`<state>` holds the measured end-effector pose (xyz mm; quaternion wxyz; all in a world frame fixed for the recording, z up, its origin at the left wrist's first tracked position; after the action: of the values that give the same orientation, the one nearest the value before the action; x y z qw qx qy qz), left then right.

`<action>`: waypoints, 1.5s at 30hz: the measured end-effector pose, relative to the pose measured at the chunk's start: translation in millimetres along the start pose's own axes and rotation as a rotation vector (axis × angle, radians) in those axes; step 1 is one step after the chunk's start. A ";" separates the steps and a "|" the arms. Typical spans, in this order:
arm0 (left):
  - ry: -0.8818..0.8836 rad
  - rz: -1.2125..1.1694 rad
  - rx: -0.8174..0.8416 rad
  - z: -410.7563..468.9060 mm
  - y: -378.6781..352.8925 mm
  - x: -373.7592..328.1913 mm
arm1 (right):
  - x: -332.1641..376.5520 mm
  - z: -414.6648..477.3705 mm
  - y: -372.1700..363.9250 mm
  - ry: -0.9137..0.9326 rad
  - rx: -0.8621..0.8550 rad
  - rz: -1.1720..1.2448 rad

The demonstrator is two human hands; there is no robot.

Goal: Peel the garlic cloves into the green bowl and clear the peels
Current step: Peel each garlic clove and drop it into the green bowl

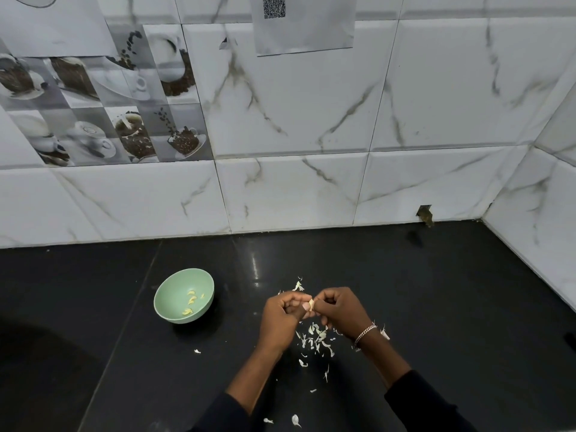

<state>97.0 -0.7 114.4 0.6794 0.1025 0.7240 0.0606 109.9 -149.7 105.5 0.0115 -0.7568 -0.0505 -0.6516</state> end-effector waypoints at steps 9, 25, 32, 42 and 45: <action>0.045 0.013 0.070 5.7 2.4 -1.4 | 9.4 -3.4 -2.4 0.067 0.019 -0.069; -0.095 0.233 0.070 13.7 5.0 -9.1 | 20.0 -5.4 -7.2 0.108 0.030 -0.115; 0.030 -0.093 0.039 15.1 4.7 6.6 | 15.3 -0.1 -1.7 0.057 -0.007 0.012; 0.133 -0.258 -0.074 17.6 14.6 26.2 | 5.4 -1.2 -1.6 0.027 0.012 0.072; 0.158 -0.268 -0.051 17.6 16.7 31.6 | -9.6 3.3 7.0 -0.028 0.001 -0.103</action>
<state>113.9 21.9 86.2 0.6249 -0.0174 0.7805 -0.0046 112.3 -157.0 95.9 -0.0221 -0.7621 -0.0898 -0.6408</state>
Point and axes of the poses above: each hand's wrist, its own z-axis towards the middle knuckle, its own y-axis out of the back of the hand, x = y × z, the point moved 8 cm from there along z, towards the middle knuckle, and after that the axes turned 12 degrees about z, right-handed, at the moved point
